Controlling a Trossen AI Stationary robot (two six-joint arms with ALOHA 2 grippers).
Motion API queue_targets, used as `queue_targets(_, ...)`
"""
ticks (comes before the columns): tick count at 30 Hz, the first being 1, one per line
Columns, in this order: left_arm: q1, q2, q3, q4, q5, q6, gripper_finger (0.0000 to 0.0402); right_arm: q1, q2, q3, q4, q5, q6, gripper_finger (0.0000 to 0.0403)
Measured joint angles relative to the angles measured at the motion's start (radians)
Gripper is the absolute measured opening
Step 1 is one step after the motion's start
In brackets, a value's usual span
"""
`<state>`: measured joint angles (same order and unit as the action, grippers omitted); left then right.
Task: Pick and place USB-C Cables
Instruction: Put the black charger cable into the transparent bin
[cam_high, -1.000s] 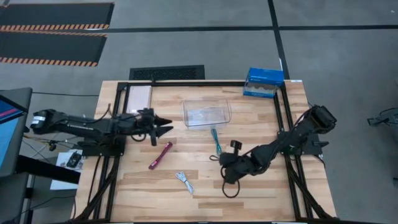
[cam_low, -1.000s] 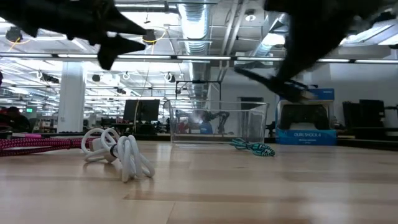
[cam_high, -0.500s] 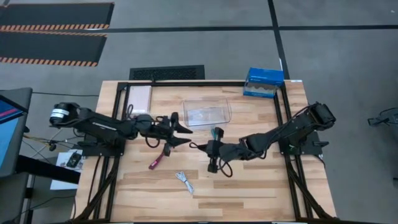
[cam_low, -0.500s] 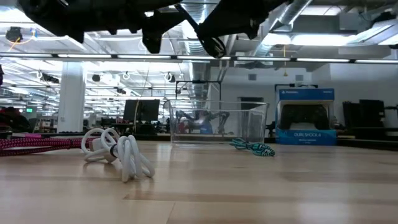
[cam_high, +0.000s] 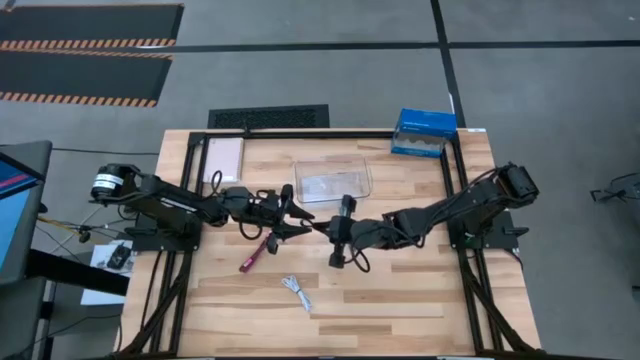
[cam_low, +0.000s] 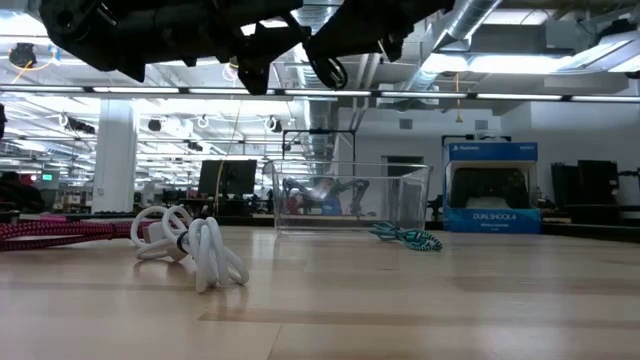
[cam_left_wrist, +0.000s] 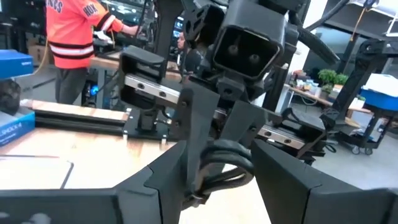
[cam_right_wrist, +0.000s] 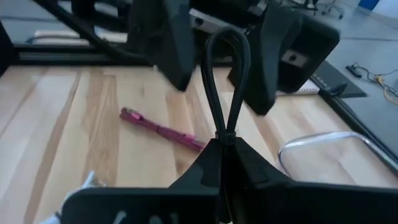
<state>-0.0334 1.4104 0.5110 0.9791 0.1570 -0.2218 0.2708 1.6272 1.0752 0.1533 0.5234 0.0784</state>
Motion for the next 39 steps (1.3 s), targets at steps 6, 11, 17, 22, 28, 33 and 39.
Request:
queue_targets(6, 0.0, -0.001, 0.0, 0.032, -0.043, 0.001, 0.0165, -0.018, 0.0, 0.0, 0.034, -0.004, -0.005, 0.0027)
queue_targets(11, 0.003, -0.001, 0.0, 0.036, -0.101, 0.019, 0.0153, -0.029, 0.0, 0.0, 0.094, -0.044, -0.029, 0.0024)
queue_targets(17, 0.017, -0.001, 0.0, 0.041, -0.108, 0.019, 0.0082, -0.047, 0.0, 0.0, 0.108, -0.048, -0.032, 0.0029)
queue_targets(22, 0.032, -0.001, -0.001, 0.078, -0.114, 0.028, 0.0011, -0.065, -0.001, 0.001, 0.118, -0.049, -0.036, 0.0029)
queue_targets(28, 0.06, -0.001, 0.042, 0.024, -0.127, 0.058, 0.0007, -0.107, -0.005, 0.001, 0.113, -0.042, -0.037, 0.0023)
queue_targets(33, 0.119, -0.001, 0.106, -0.098, -0.185, 0.06, 0.0012, -0.165, -0.005, 0.0, 0.105, -0.029, -0.034, 0.0022)
queue_targets(39, 0.21, -0.003, 0.145, -0.146, -0.271, 0.075, 0.0064, -0.261, -0.019, 0.0, 0.036, -0.062, -0.032, 0.002)
